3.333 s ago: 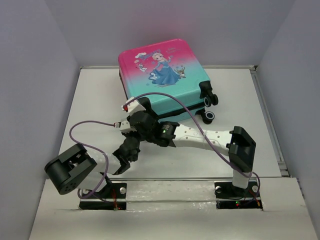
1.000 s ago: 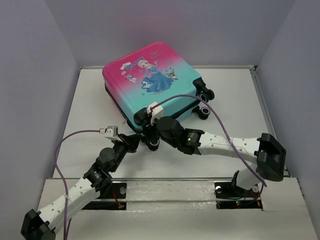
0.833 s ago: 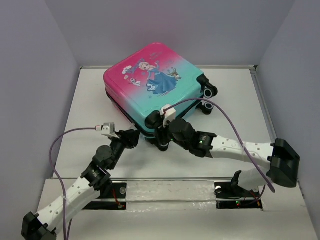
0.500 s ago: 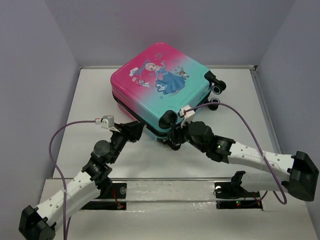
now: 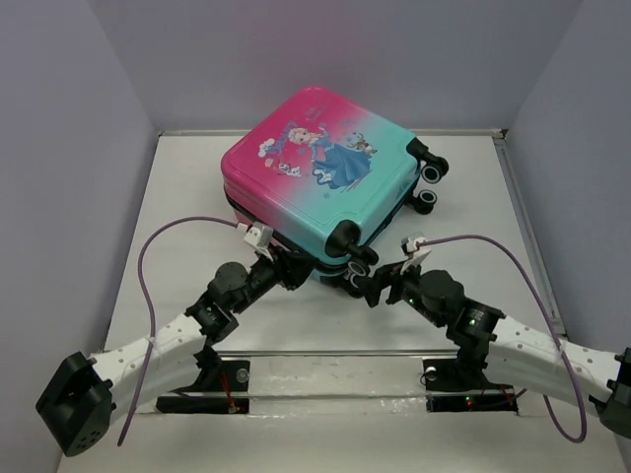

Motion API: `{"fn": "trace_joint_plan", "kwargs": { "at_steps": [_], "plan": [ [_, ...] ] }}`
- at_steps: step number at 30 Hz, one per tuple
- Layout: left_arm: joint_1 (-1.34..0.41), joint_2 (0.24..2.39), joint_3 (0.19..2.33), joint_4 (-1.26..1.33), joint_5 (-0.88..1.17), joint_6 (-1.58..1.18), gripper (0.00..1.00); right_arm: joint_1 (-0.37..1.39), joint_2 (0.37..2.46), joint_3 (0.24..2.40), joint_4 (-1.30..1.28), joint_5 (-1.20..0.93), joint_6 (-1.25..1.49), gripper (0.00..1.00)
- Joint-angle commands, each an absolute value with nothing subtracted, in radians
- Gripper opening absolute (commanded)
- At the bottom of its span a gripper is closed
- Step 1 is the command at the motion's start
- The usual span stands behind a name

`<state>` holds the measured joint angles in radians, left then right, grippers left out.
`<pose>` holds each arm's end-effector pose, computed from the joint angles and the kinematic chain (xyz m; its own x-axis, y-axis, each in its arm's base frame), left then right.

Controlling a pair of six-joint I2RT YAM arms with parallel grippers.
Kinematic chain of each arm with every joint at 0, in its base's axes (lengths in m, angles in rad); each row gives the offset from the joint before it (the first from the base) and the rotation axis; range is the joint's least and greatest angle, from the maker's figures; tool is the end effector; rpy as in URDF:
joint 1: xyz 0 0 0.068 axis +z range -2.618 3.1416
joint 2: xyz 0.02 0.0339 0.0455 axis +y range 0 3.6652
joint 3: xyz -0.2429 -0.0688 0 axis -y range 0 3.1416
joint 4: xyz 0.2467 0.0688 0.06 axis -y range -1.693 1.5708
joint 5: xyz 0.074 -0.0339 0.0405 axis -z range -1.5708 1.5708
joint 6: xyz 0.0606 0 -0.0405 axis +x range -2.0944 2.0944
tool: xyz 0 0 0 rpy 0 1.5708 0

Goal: Pack the luggage

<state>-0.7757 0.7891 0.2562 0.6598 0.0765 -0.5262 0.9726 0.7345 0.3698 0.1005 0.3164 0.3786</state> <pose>0.1575 -0.1610 0.2293 -0.2997 -0.4075 -0.8626 0.6959 0.5251 -0.4898 0.1387 0.1700 0.2100 -0.3644 0.0890 -0.9270 -0.5182 0.8077 0.2813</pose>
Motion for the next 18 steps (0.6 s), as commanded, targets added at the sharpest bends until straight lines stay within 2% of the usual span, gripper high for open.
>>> {"fn": "trace_joint_plan", "kwargs": {
  "at_steps": [1, 2, 5, 6, 7, 8, 9, 11, 13, 14, 15, 16, 18],
  "plan": [
    [-0.821, 0.85, 0.331, 0.782, 0.175, -0.495, 0.42, 0.971, 0.64, 0.334, 0.126, 0.253, 0.374, 1.0],
    [-0.831, 0.86, 0.336, 0.785, 0.176, -0.489, 0.42, 0.971, 0.631, 0.334, 0.127, 0.255, 0.371, 1.0],
    [-0.868, 0.919, 0.367, 0.787, 0.186, -0.469, 0.43, 0.971, 0.685, 0.34, 0.144, 0.316, 0.374, 0.85],
    [-0.876, 0.954, 0.386, 0.788, 0.201, -0.459, 0.43, 0.971, 0.748, 0.336, 0.188, 0.321, 0.382, 0.72],
    [-0.882, 0.972, 0.399, 0.788, 0.209, -0.459, 0.43, 0.971, 0.779, 0.336, 0.189, 0.321, 0.382, 0.64],
    [-0.885, 0.988, 0.409, 0.788, 0.216, -0.457, 0.44, 0.971, 0.802, 0.301, 0.289, 0.33, 0.393, 0.56],
    [-0.896, 1.008, 0.425, 0.788, 0.238, -0.453, 0.45, 0.971, 0.82, 0.273, 0.351, 0.333, 0.399, 0.43],
    [-0.905, 1.051, 0.463, 0.787, 0.247, -0.443, 0.45, 0.971, 0.856, 0.203, 0.523, 0.36, 0.406, 0.33],
    [-0.919, 1.087, 0.498, 0.781, 0.25, -0.433, 0.46, 0.971, 0.873, 0.177, 0.633, 0.373, 0.4, 0.31],
    [-0.922, 1.106, 0.508, 0.778, 0.25, -0.431, 0.46, 0.971, 0.877, 0.152, 0.673, 0.364, 0.391, 0.41],
    [-0.925, 1.106, 0.515, 0.776, 0.25, -0.433, 0.46, 0.971, 0.882, 0.141, 0.704, 0.37, 0.384, 0.42],
    [-0.925, 1.118, 0.52, 0.776, 0.236, -0.433, 0.46, 0.971, 0.89, 0.13, 0.734, 0.373, 0.377, 0.47],
    [-0.928, 1.135, 0.538, 0.778, 0.223, -0.43, 0.46, 0.944, 0.928, 0.12, 0.799, 0.332, 0.361, 0.5]
  ]
}}
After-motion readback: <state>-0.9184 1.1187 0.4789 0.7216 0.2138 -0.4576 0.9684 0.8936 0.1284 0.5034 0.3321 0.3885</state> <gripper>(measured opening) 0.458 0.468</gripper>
